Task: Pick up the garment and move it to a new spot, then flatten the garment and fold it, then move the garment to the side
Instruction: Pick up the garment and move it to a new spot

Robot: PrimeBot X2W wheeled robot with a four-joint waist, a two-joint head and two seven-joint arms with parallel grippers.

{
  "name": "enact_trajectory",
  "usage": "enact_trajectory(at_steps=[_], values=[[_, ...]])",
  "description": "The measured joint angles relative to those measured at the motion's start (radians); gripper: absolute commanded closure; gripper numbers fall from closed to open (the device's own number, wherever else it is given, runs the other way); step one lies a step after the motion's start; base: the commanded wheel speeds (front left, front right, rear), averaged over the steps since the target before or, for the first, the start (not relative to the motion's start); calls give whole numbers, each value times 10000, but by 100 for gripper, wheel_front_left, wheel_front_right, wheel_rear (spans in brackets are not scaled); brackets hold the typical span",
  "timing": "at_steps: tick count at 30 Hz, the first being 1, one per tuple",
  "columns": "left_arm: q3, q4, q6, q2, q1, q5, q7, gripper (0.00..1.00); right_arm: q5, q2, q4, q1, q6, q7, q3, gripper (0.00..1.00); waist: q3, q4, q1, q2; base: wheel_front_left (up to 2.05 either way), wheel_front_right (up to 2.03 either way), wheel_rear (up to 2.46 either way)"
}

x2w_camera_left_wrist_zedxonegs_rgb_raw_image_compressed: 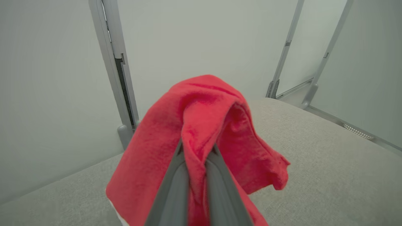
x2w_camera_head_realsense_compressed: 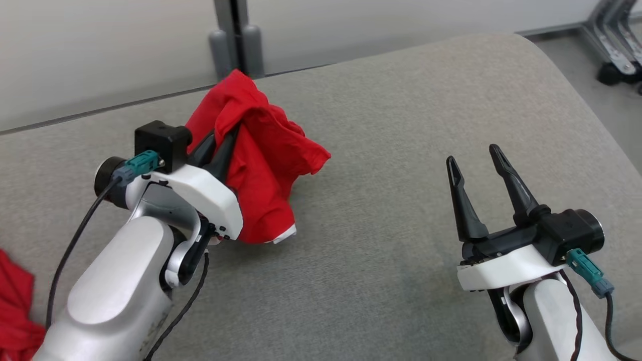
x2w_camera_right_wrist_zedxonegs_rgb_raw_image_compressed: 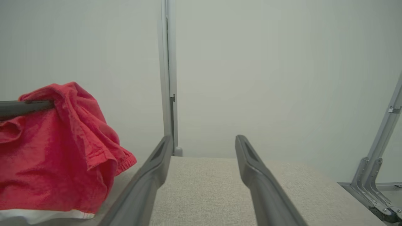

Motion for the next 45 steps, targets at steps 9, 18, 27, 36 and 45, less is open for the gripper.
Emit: enact_trajectory(at_steps=[9, 18, 27, 36, 45], values=[[-213, 2502, -259, -894, -783, 92, -836, 0, -46, 155, -65, -3, 0, 0, -117, 0, 808, -1508, 0, 0, 0, 0, 0], [0, 3578, -380, -422, -716, 295, -2334, 0, -73, 46, -50, 136, 0, 0, -182, 0, 688, -677, 0, 0, 0, 0, 0], [211, 2940, -144, 155, 470, 443, -2840, 0, 8, -278, 123, 464, 0, 0, -215, 0, 143, 980, 0, 0, 0, 0, 0], [746, 1969, 211, -199, 2410, 301, -2986, 0, 94, -491, 477, 941, 0, 0, 142, 0, -832, 2383, 0, 0, 0, 0, 0], [1553, 1371, 90, -744, 3568, 771, -2987, 0, 207, -625, 627, 1081, 0, 0, 437, 0, -1362, 2915, 0, 0, 0, 0, 0]])
